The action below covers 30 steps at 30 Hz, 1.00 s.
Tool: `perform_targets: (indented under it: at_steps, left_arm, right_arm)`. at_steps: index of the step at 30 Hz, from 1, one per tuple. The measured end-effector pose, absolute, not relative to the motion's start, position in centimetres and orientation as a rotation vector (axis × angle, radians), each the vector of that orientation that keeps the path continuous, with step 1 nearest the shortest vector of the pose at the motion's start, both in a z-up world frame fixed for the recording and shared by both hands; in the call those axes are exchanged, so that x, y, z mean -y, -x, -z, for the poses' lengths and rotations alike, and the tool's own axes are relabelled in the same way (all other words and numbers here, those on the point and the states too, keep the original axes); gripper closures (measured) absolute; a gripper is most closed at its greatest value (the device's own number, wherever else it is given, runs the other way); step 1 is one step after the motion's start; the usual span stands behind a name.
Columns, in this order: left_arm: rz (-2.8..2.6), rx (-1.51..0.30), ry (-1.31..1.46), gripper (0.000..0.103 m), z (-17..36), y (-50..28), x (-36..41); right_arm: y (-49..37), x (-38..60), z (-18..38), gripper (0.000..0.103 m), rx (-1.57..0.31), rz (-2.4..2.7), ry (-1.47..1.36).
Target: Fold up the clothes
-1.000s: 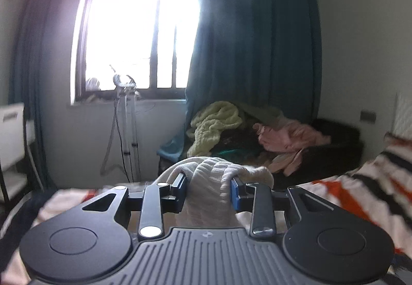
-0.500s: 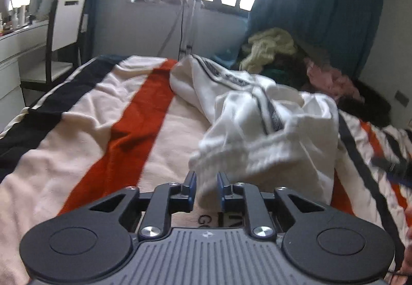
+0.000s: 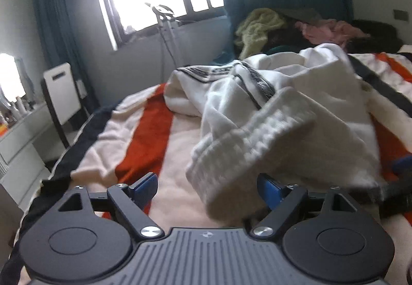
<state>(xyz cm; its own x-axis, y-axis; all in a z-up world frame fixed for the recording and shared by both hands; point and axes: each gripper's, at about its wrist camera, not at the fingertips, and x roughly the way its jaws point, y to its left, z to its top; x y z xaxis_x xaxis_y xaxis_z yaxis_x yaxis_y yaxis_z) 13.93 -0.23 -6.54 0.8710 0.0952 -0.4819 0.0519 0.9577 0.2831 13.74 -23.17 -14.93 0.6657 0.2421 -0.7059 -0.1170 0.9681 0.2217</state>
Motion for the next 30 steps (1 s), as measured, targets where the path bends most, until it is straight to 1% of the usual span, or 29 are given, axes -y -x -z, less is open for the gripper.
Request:
perform_targets:
  at_steps: [6,10,13,16,19,22,25,26,27,30]
  left_arm:
    - [-0.103,-0.372,-0.222,0.014,5.7,-14.8,-0.4]
    - [-0.188,-0.33,-0.092,0.014,4.0,-14.4,-2.8]
    - [-0.261,-0.321,0.025,0.014,3.2,-13.8,-5.1]
    - [-0.289,-0.389,0.156,0.014,3.2,-13.9,-7.5]
    - [-0.241,-0.465,0.256,0.011,3.8,-13.8,-8.6]
    - [-0.234,-0.526,0.192,0.011,4.3,-13.5,-7.4]
    - [-0.262,-0.585,0.079,0.011,5.1,-13.4,-6.1]
    - [-0.253,-0.616,0.07,0.013,5.6,-13.6,-6.0]
    - [-0.243,-0.64,0.077,0.016,6.0,-13.8,-6.1]
    - [-0.241,-0.667,0.1,0.016,6.8,-14.1,-6.3]
  right_arm:
    - [-13.9,22.8,15.5,0.0,-0.797,-0.149,-0.128]
    - [-12.9,23.4,14.6,0.0,-0.745,-0.084,-0.128]
    - [-11.5,24.8,13.1,0.0,-0.657,0.032,-0.133]
    - [-10.0,27.5,11.4,0.0,-0.554,0.18,-0.184]
    - [-8.5,29.8,10.3,0.0,-0.478,0.265,-0.256]
    - [-7.1,30.9,9.5,0.0,-0.42,0.316,-0.277]
    - [-7.2,30.7,10.2,0.0,-0.463,0.275,-0.271]
    - [-7.6,30.7,10.4,0.0,-0.493,0.235,-0.284]
    - [-8.1,30.7,10.9,0.001,-0.538,0.171,-0.311]
    - [-8.7,30.0,11.9,0.001,-0.615,0.101,-0.331]
